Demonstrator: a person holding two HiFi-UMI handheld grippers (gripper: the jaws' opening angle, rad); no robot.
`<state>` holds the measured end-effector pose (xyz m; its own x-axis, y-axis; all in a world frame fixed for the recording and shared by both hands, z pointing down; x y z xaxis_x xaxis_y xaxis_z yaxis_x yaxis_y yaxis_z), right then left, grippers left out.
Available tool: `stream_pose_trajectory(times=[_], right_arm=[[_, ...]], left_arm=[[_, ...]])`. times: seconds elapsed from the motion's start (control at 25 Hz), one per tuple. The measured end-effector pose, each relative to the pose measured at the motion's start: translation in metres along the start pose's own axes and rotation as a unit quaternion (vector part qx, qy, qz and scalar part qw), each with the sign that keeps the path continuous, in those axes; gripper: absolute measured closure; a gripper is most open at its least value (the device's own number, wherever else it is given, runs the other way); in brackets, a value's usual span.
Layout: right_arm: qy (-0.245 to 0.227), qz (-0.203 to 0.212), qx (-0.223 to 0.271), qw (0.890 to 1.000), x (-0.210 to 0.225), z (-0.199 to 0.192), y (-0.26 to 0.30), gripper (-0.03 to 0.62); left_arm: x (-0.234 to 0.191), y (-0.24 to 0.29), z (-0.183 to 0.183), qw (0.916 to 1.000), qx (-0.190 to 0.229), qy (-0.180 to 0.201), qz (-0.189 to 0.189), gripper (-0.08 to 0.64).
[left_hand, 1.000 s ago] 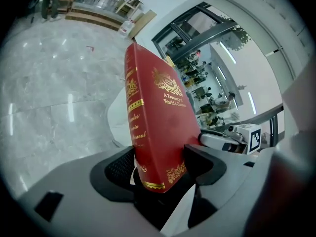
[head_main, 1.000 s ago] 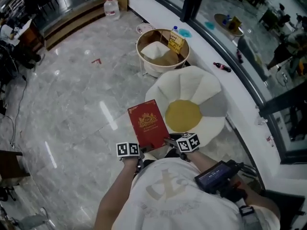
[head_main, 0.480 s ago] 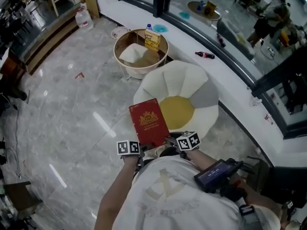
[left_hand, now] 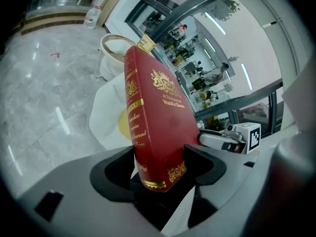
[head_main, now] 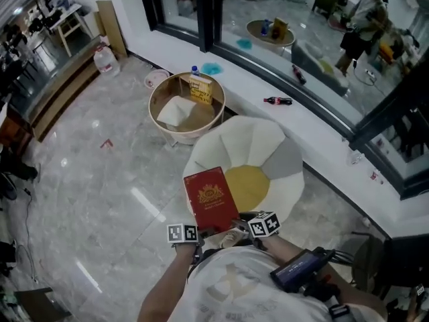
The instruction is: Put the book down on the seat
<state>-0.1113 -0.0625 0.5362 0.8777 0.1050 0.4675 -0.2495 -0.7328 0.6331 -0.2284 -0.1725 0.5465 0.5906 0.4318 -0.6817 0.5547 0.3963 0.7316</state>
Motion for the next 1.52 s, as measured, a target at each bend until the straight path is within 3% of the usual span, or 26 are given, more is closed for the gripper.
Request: stream_pose_trajectory(times=[0.44, 0.76, 1.04, 1.28, 1.52], right_arm=[[0.057, -0.055, 0.044, 0.996, 0.074, -0.002, -0.024, 0.428], [0.092, -0.076, 0.056, 0.991, 0.097, -0.012, -0.037, 0.428], [0.127, -0.087, 0.061, 0.986, 0.102, -0.026, -0.023, 0.430], [0.127, -0.100, 0.063, 0.985, 0.121, -0.004, -0.002, 0.431], [0.157, -0.104, 0.039, 0.981, 0.115, -0.021, 0.033, 0.431]], left_arm=[[0.046, 0.068, 0.052, 0.9943, -0.062, 0.087, 0.004, 0.235], [0.063, 0.097, 0.059, 0.9883, -0.105, 0.111, 0.012, 0.236], [0.056, 0.107, 0.069, 0.9785, -0.140, 0.148, 0.035, 0.239], [0.050, 0.116, 0.106, 0.9739, -0.156, 0.159, 0.040, 0.242], [0.011, 0.126, 0.109, 0.9695, -0.188, 0.152, 0.041, 0.242]])
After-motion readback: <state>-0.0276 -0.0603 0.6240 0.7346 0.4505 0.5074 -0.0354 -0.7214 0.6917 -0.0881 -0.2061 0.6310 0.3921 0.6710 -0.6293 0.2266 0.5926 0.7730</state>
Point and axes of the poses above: the fingertips, and each gripper's own axes: y forward along the fingers, x to its right, z out of its top, the point moved 3 cm from there along -y, backward along the fingers, and after that the axes turned 13 degrees about -y, right-handed, at the moved point
